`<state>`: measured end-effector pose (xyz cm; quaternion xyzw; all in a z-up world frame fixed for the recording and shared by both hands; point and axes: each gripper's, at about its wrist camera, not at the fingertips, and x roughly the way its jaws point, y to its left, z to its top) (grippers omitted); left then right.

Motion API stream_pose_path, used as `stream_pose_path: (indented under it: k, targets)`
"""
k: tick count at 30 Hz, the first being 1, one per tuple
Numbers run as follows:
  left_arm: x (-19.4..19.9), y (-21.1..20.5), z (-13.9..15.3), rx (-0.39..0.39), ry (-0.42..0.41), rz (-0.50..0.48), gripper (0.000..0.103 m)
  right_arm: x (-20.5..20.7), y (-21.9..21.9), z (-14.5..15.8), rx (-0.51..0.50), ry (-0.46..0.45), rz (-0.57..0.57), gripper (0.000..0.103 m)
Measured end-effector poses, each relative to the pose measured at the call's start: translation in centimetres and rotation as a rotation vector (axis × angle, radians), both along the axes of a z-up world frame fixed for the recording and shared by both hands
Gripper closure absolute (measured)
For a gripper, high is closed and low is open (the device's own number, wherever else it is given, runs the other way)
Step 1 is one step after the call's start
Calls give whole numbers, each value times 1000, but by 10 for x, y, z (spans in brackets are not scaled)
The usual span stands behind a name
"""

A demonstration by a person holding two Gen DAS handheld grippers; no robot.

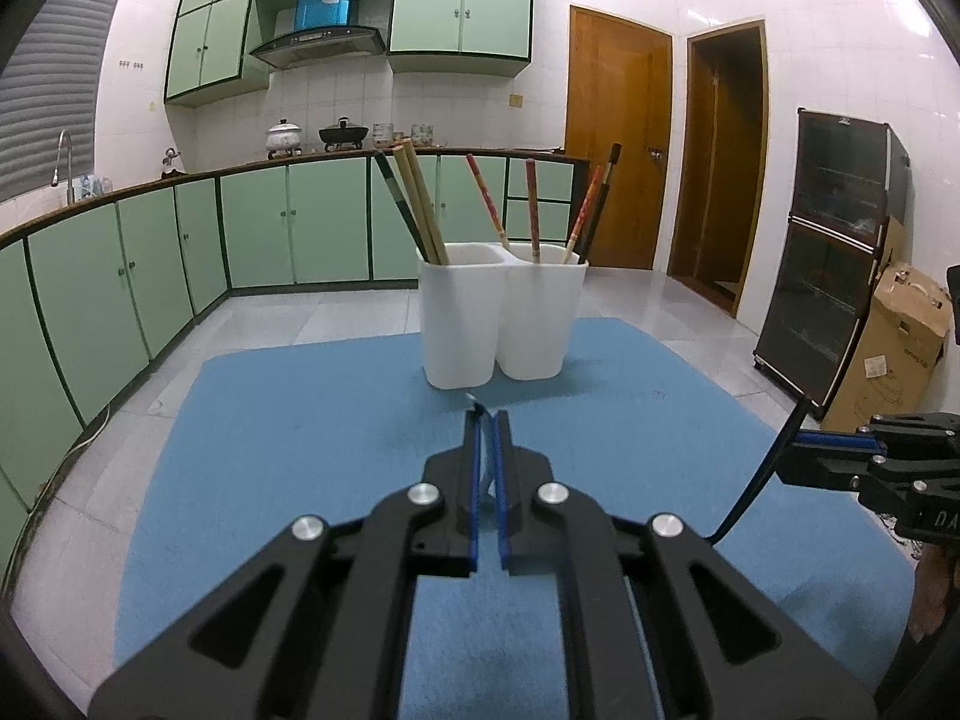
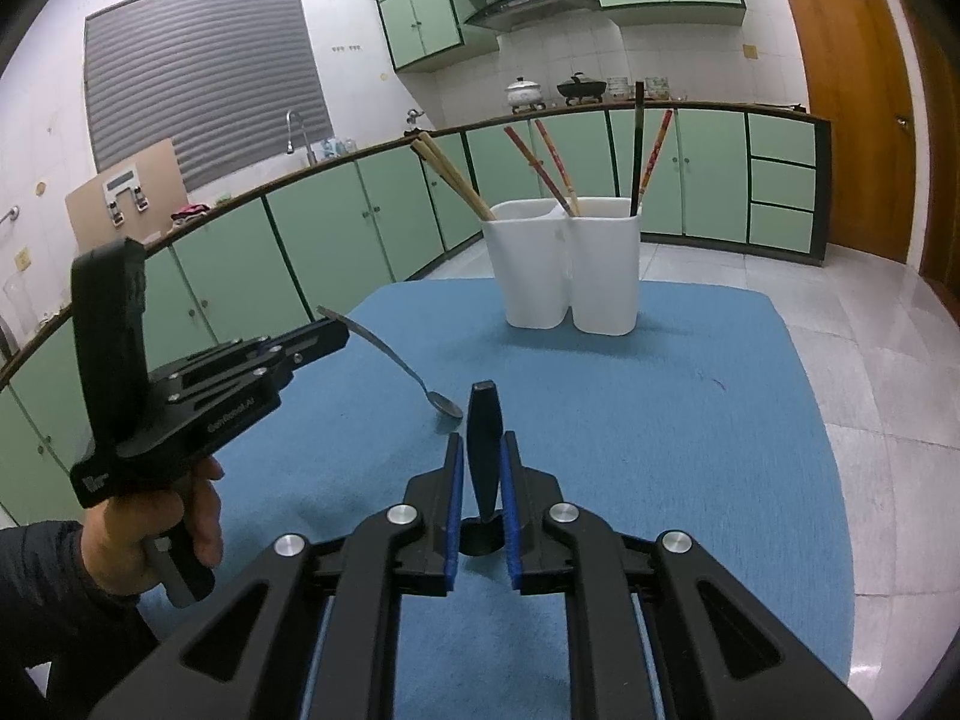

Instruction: Organize utensils

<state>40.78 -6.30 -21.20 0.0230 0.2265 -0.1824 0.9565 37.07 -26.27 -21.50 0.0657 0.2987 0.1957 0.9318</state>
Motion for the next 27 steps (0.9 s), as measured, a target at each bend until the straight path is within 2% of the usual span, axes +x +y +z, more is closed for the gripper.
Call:
stream_pose_path:
  k: [2,5,7,9,11,13,14,15,21,26,27]
  targets:
    - [1,0,0,1,1,-3,97,1,1,0,0,0,3,90]
    - [1,0,-1,2,0,-4,91,3,2,-1,-1,-4,6,90]
    - [2,0,-1,3,0,-6,91,4,1,0,6,-7,3,86]
    - [3,0,-1,3,-3,-5,87,4,1,-1,10,-9,-2,77]
    - [4,1,-2,-1,-3,-3,86,5,2,-2,8,-13,1,77]
    - [5,1,-3,-2,1,-9,89,6,4,-3,0,-15,8,82]
    - [5,0,-4,5,1,-6,92,6,5,-4,-6,-14,11,95]
    - [5,0,-5,4,8,-7,98,6,6,-5,-16,-18,9,98]
    - [-21,15,-5,-7,29,-6,94,8,2,-12,-10,6,7,97]
    - [-42,28,-34,36,201,-1,92,16,-11,-19,13,53,-5,95]
    - [-44,30,-43,28,239,-2,85,18,-14,-19,16,60,-9,94]
